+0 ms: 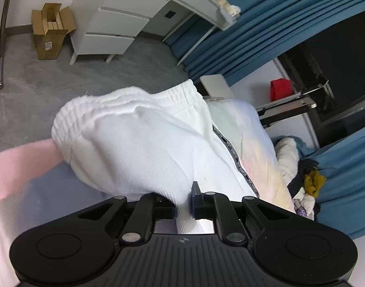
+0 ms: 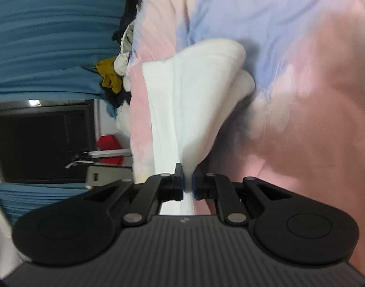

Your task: Fold clothes

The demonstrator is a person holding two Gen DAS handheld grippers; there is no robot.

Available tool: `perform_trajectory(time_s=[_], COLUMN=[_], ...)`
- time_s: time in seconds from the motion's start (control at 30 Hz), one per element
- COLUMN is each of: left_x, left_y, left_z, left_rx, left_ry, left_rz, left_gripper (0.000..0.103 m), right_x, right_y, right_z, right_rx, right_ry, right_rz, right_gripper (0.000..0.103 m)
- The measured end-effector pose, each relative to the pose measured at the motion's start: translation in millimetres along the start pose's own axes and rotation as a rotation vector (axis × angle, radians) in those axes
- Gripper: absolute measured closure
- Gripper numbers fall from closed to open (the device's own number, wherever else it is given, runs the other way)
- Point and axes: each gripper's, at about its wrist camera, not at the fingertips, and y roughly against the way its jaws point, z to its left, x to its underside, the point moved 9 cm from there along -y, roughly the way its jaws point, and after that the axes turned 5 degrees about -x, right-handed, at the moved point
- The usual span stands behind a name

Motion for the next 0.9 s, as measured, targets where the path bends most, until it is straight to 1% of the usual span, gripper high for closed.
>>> perform_trajectory(time_s=[0.07, 0.13, 0.17, 0.2, 0.23, 0.3, 0.33, 0.37, 0.4, 0.43, 0.47, 0.5, 0.57, 0.63, 0.67, 0.8, 0.9], left_x=[6.1, 11.6, 14.6, 17.8, 21.9, 30.7, 34.7, 39.6, 44.9, 50.1, 55.7, 61.5, 74.0, 86.6, 94.3, 126.9, 156.0], left_y=[3.3, 10.8, 14.6, 17.5, 21.6, 33.1, 40.4, 48.5, 56.9, 65.3, 71.5, 75.7, 78.8, 76.8, 73.8, 54.1, 29.5], left_z=[3.5, 4.7, 4.3, 2.8, 0.2, -9.2, -18.1, -26.1, -33.0, -40.1, -47.2, -54.5, -72.4, -90.9, -100.7, -141.2, -168.7], left_rx=[-0.003, -0.022, -0.033, -0.045, -0.058, -0.082, -0.08, -0.085, -0.1, -0.116, -0.136, -0.161, -0.169, -0.155, -0.135, -0.041, 0.013], left_ry=[-0.023, -0.063, -0.08, -0.094, -0.113, -0.169, -0.212, -0.252, -0.289, -0.326, -0.36, -0.391, -0.447, -0.475, -0.479, -0.507, -0.558], left_rz=[-0.017, -0.03, -0.036, -0.039, -0.039, -0.039, -0.047, -0.061, -0.08, -0.098, -0.112, -0.122, -0.137, -0.144, -0.143, -0.13, -0.117], left_gripper=[0.08, 0.073, 0.062, 0.055, 0.053, 0.05, 0.047, 0.041, 0.033, 0.029, 0.025, 0.025, 0.025, 0.025, 0.025, 0.025, 0.025], right_x=[-5.0, -7.1, -7.3, -7.3, -7.1, -6.2, -6.6, -6.7, -6.7, -6.1, -5.8, -6.2, -8.4, -9.3, -9.9, -8.6, -10.9], right_y=[-4.0, -2.4, -0.5, 0.7, 1.8, 4.0, 7.0, 9.2, 11.2, 13.0, 14.3, 14.5, 12.9, 7.2, 4.2, -14.9, -31.7], right_z=[-12.0, -22.4, -26.7, -29.4, -30.8, -26.2, -21.3, -15.8, -11.4, -10.1, -9.2, -9.8, -13.3, -18.0, -19.6, -10.1, -9.6], right_rx=[-0.027, -0.006, 0.007, 0.016, 0.021, 0.017, 0.026, 0.043, 0.058, 0.067, 0.075, 0.078, 0.089, 0.088, 0.086, -0.006, -0.022], right_ry=[-0.079, -0.109, -0.12, -0.128, -0.132, -0.109, -0.073, -0.031, 0.003, 0.017, 0.027, 0.024, 0.013, -0.005, -0.013, -0.007, 0.006], right_rz=[0.04, 0.061, 0.059, 0.053, 0.049, 0.044, 0.028, 0.006, -0.013, -0.025, -0.038, -0.051, -0.071, -0.062, -0.058, -0.03, -0.018], right_gripper=[0.091, 0.091, 0.09, 0.09, 0.09, 0.089, 0.089, 0.087, 0.08, 0.075, 0.06, 0.045, 0.035, 0.035, 0.035, 0.035, 0.035])
